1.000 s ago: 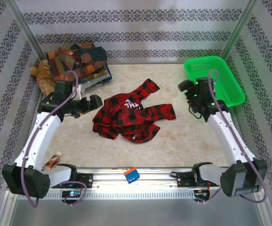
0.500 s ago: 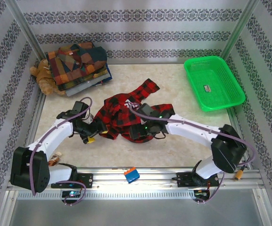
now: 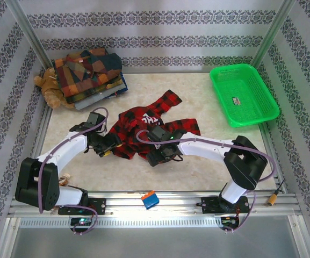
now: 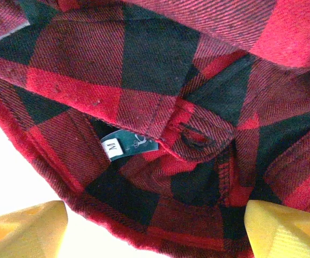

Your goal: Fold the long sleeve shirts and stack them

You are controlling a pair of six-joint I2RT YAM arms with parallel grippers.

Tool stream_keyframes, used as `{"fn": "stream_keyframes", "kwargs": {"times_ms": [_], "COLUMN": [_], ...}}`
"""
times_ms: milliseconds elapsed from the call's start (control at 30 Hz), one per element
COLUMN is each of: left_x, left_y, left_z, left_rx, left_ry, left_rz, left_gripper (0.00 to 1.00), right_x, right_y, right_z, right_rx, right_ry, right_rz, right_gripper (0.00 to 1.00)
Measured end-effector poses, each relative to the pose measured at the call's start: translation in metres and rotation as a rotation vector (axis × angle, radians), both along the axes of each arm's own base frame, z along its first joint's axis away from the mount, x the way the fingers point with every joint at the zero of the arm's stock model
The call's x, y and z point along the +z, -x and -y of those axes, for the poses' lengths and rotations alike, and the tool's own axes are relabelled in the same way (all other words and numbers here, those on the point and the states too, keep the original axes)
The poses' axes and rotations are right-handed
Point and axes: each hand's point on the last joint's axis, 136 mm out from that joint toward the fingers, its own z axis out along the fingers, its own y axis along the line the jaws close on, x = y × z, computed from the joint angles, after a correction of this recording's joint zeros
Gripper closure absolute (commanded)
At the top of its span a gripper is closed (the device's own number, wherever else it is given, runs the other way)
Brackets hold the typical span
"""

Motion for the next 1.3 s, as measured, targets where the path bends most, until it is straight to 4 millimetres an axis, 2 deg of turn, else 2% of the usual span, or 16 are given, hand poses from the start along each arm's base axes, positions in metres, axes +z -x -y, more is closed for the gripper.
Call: {"fn": "stream_keyframes", "kwargs": {"times_ms": [233, 400, 533, 600, 633, 700, 833, 900, 1000, 1100, 1200, 1300], "left_x": [-0.001, -0.017, -0.024, -0.023, -0.023, -0.023, -0.017, -0.001, 0.041, 0.098, 0.15, 0.176], "left_y": [-0.027, -0.036, -0.035, -0.036, -0.036, -0.036, -0.039, -0.045, -0.061, -0.078, -0.088, -0.092], "left_z": [-0.005, -0.004, -0.004, -0.003, -0.003, -0.002, -0.002, -0.003, -0.01, -0.019, -0.019, -0.014], "left_rx": [0.025, 0.028, 0.03, 0.025, 0.026, 0.019, 0.018, 0.022, 0.044, 0.068, 0.059, 0.038], "left_ry": [-0.052, -0.065, -0.068, -0.063, -0.06, -0.058, -0.054, -0.04, -0.013, 0.019, 0.051, 0.081], "left_rz": [0.036, 0.005, -0.016, -0.013, -0.012, -0.009, 0.009, 0.054, 0.172, 0.33, 0.461, 0.521], "left_gripper": [0.49, 0.65, 0.83, 0.96, 1.0, 1.0, 1.0, 1.0, 1.0, 1.0, 1.0, 1.0], "right_x": [-0.006, -0.011, -0.021, -0.025, -0.027, -0.028, -0.024, -0.021, -0.006, 0.028, 0.068, 0.093], "right_y": [-0.002, -0.003, -0.003, -0.003, -0.003, -0.003, -0.007, -0.01, -0.016, -0.031, -0.047, -0.055], "right_z": [0.0, -0.002, -0.002, -0.001, -0.001, -0.001, -0.002, -0.003, 0.0, 0.006, 0.011, 0.008], "right_rx": [0.026, 0.047, 0.055, 0.061, 0.066, 0.07, 0.073, 0.066, 0.046, -0.002, -0.043, -0.052], "right_ry": [0.016, 0.025, 0.044, 0.056, 0.062, 0.07, 0.074, 0.073, 0.049, -0.028, -0.119, -0.18], "right_rz": [0.006, 0.009, -0.004, -0.01, -0.01, -0.005, 0.017, 0.03, 0.059, 0.122, 0.186, 0.218], "right_gripper": [0.16, 0.16, 0.22, 0.33, 0.42, 0.64, 0.89, 0.99, 1.0, 1.0, 1.0, 1.0]}}
